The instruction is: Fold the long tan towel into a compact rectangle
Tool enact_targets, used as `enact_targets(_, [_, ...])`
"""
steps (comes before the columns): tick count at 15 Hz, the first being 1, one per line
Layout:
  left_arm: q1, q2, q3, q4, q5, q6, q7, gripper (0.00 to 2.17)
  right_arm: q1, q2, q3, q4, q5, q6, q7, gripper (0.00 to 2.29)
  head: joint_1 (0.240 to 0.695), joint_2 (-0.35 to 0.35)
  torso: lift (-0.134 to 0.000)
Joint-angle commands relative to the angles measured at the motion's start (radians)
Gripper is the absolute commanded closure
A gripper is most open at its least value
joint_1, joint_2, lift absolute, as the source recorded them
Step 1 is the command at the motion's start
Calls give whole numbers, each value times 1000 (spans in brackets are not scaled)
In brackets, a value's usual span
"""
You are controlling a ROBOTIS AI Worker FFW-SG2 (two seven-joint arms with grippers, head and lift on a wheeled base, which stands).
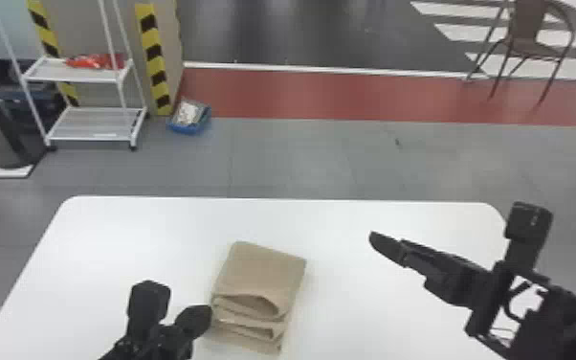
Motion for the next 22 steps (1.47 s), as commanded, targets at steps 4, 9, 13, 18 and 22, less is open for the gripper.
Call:
enact_targets(4, [-10, -2, -8, 43, -25, -31, 2, 1878, -7, 1, -3, -8, -12, 31, 3, 232, 695, -107, 0])
enact_targets(9, [52, -2, -27, -30, -25, 49, 2, 1878, -7, 1, -3, -9, -13, 34, 6, 232, 695, -103, 0])
enact_targets(13, [101, -2, -65, -109, -29, 82, 21, 1878, -4, 1, 10, -8, -12, 44, 8, 232, 695, -130, 0])
enact_targets(18, [125, 9, -30, -192, -32, 67, 24, 1868, -28, -49, 103, -14, 96, 65, 115, 235, 695, -128, 0])
enact_targets(22, [159, 12, -8, -273, -20, 116, 7, 1868, -128, -57, 304, 15, 504, 65, 497, 259, 695, -35, 0])
